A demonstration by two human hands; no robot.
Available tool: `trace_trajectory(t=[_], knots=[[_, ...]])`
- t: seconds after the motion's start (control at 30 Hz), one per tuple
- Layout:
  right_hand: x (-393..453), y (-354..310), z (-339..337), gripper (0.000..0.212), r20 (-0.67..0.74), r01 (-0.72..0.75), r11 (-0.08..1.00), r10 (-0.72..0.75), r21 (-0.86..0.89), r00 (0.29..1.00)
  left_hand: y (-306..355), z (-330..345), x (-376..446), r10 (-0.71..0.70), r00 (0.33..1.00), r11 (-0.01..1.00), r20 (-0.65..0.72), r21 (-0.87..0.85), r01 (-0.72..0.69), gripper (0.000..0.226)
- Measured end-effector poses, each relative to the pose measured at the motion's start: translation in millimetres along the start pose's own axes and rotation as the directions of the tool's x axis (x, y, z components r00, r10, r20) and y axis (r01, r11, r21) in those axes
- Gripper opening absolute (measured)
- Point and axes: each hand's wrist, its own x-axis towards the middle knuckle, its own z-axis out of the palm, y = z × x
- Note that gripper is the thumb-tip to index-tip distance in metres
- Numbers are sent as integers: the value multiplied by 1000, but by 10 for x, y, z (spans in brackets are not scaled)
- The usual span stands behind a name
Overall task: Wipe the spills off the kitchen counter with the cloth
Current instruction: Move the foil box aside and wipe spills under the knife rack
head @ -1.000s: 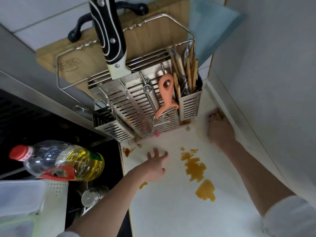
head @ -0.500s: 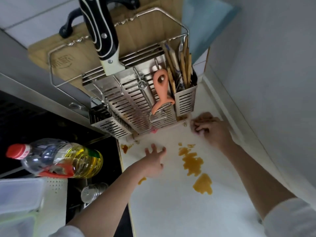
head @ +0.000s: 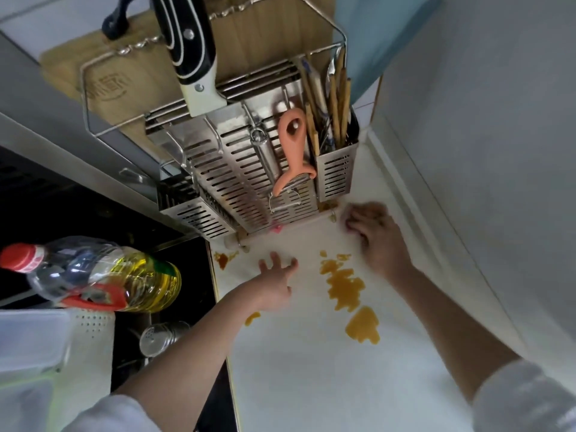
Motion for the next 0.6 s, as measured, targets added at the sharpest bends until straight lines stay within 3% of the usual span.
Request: trace_trajectory(t=[0.07, 0.17, 0.23, 0.33, 0.4, 0.5, 0.57, 0.6], knots=[[-604, -221, 77, 44, 115, 99, 992, -107, 75, 988, 12, 6, 6, -16, 1000, 1000, -9, 19, 16, 62], [-821, -353, -15, 40, 314, 275, 952, -305, 135, 899, 16, -4, -15, -25, 1000, 999, -14, 24, 26, 62], [-432, -86, -6, 40, 235, 193, 981, -184, -17, 955, 19, -23, -18, -14, 1000, 1000, -12, 13, 14, 63], [72, 120, 133, 43, 68, -153, 967, 170, -206, 983, 26, -12, -31, -17, 1000, 1000, -12, 20, 17, 63], [8, -148, 313, 44, 14, -196, 960, 202, -202, 979, 18, -13, -26, -18, 1000, 999, -9, 28, 18, 64], [-583, -613, 373, 44, 109, 73, 996, -67, -54, 992, 12, -13, -13, -19, 1000, 1000, -3, 11, 19, 65], [-894, -644, 237, 39, 290, 250, 964, -265, 91, 920, 20, 3, -19, -17, 1000, 1000, -11, 18, 18, 64], [-895, -528, 141, 35, 313, 282, 953, -303, 112, 900, 25, 6, -23, -19, 1000, 1000, -12, 21, 20, 64]])
